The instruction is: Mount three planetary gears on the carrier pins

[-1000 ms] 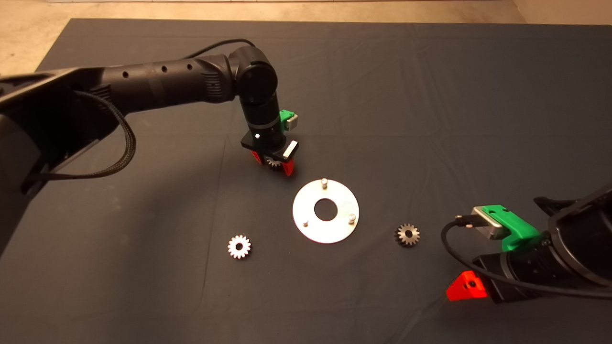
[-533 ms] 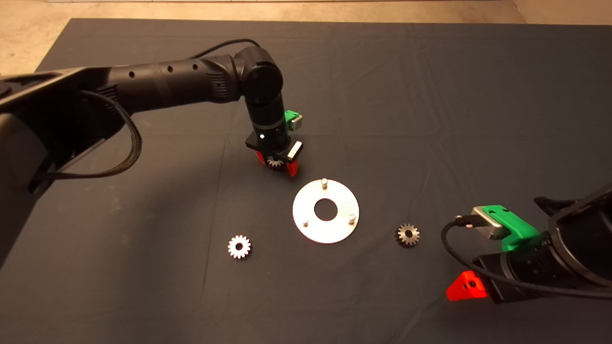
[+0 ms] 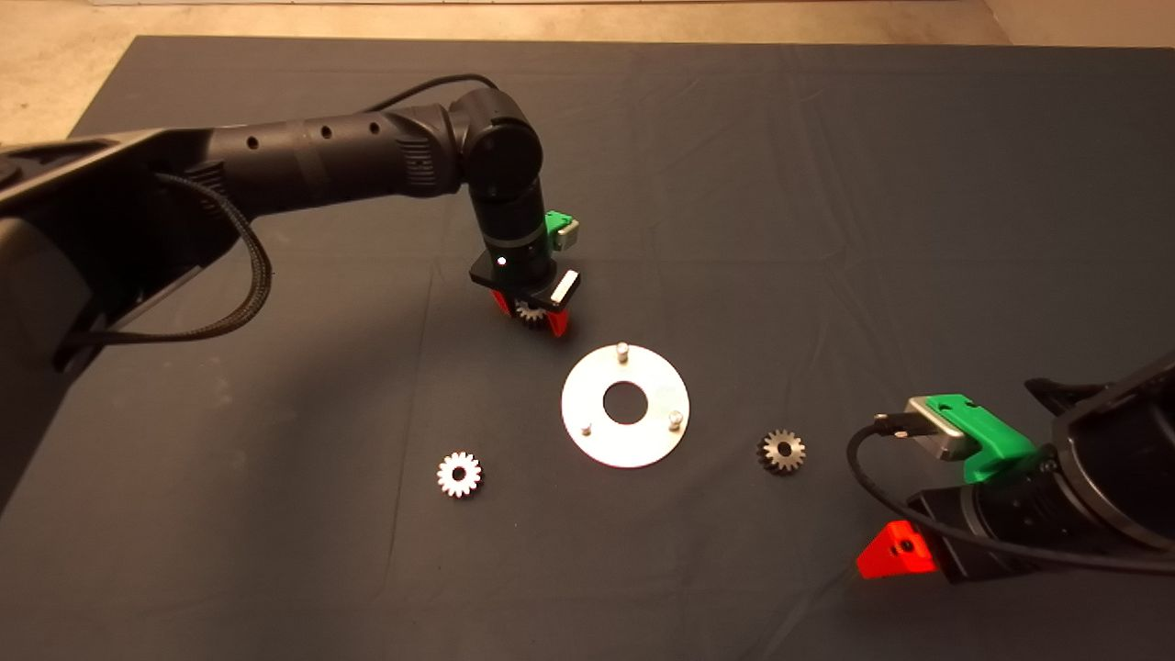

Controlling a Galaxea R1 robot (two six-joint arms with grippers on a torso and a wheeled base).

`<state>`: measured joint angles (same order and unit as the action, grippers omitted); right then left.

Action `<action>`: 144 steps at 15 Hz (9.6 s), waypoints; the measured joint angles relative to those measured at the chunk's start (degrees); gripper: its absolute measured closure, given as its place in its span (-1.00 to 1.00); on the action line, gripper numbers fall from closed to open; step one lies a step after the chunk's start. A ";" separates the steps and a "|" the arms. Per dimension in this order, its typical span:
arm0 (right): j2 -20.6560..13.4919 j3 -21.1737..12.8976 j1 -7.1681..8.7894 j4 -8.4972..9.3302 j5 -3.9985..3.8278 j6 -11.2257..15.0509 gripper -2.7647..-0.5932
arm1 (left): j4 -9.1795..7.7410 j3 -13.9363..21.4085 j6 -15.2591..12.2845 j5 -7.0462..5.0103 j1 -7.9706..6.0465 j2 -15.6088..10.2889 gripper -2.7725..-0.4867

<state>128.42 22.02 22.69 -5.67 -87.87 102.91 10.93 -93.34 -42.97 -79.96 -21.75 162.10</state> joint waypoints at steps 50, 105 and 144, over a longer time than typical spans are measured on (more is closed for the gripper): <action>-0.16 0.00 -1.58 0.00 0.00 0.00 -0.99 | -2.80 9.46 -14.72 -3.25 -5.14 0.15 0.60; -0.49 0.00 -5.69 0.04 -0.05 0.00 -0.99 | 13.46 21.78 -24.90 0.48 -1.21 4.13 0.60; -0.49 0.00 -6.34 0.05 -0.02 0.00 -0.99 | 17.95 23.59 -25.34 -2.90 0.65 4.58 0.61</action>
<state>127.93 22.02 16.35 -5.62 -87.89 102.91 28.88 -69.75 -68.30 -82.86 -21.10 166.68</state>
